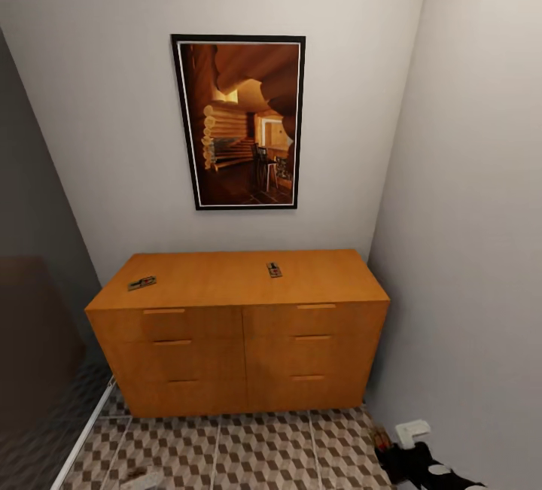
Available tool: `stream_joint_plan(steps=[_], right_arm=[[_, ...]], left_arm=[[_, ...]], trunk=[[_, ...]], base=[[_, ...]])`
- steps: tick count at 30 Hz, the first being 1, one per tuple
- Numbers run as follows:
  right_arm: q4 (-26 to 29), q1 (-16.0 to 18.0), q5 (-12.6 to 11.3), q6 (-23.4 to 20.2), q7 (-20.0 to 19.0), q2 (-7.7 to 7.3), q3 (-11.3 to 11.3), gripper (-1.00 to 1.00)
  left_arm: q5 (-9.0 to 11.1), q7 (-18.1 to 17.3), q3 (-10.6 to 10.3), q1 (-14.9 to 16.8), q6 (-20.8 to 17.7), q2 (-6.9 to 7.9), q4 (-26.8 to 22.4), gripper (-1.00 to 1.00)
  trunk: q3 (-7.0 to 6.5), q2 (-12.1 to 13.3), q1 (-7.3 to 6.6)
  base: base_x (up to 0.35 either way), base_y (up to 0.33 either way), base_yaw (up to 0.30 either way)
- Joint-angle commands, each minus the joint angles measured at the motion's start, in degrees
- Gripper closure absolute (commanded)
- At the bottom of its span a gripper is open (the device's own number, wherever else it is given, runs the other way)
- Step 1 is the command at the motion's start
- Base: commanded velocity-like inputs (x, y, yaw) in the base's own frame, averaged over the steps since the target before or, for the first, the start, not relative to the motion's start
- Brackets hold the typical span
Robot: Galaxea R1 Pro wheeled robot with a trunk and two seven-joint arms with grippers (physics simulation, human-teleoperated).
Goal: Take the four mousetraps from the cabinet in the bathroom and place them on the bathroom floor. Make sure all four end up on the same floor surface, and ensure that at least two of them are either under or directly next to the same bathroom sink.
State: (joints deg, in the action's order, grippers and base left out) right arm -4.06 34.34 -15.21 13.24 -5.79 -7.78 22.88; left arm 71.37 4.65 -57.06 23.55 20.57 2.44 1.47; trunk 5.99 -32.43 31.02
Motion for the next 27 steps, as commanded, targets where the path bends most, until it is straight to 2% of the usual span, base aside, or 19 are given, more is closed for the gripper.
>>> stream_joint_plan(steps=[1,3,6,11,17,20,22,24,27], right_arm=[[-0.2,-0.6,-1.0,2.1,0.1,0.03,0.3,1.00],[-0.2,-2.9,-1.3,8.9,2.8,0.09,0.3,1.00],[-0.2,-5.4,-1.4,14.2,5.5,0.51,0.3,1.00],[-0.2,-6.5,-1.6,16.3,6.3,0.92,0.3,1.00],[-0.2,-6.8,-1.6,16.7,6.9,1.19,0.3,1.00],[-0.2,-6.9,-1.6,16.7,7.0,1.22,0.3,1.00],[-0.2,-6.9,-1.6,16.7,7.0,1.24,0.3,1.00],[-0.2,-6.9,-1.6,16.7,7.0,1.26,0.3,1.00],[-0.2,-6.9,-1.7,16.7,7.1,1.27,0.3,1.00]], left_arm=[[-0.1,-0.3,-0.7,-0.6,1.2,0.38,0.0,1.00],[0.0,-3.4,-0.6,-2.7,4.5,1.90,0.1,1.00],[0.1,-7.2,-0.6,-4.7,7.7,3.33,0.1,1.00],[0.2,-9.3,-0.5,-6.1,11.8,4.19,1.5,1.00],[0.2,-9.7,-0.4,-6.6,13.6,4.15,2.6,1.00],[0.5,-9.5,-0.2,-7.2,15.8,4.14,2.7,1.00],[1.7,-9.4,0.3,-7.9,18.0,4.15,2.7,1.00],[4.2,-9.4,1.1,-8.4,20.2,4.12,2.7,1.00],[9.4,-9.8,1.8,-8.9,22.2,3.78,2.6,1.00]], trunk=[[0.09,-0.1,0.03],[0.09,-0.1,0.03],[0.09,-0.1,0.03],[0.09,-0.1,0.03],[0.09,-0.1,0.03],[0.09,-0.1,0.03],[0.09,-0.1,0.03],[0.09,-0.1,0.03],[0.09,-0.1,0.03]], base=[[0.000,0.000,0.000],[0.000,0.000,0.000],[0.000,0.000,0.000],[0.000,0.000,0.000],[0.000,0.000,0.000],[0.000,0.000,0.000],[0.000,0.000,0.000],[0.000,0.000,0.000],[0.000,0.000,0.000]])
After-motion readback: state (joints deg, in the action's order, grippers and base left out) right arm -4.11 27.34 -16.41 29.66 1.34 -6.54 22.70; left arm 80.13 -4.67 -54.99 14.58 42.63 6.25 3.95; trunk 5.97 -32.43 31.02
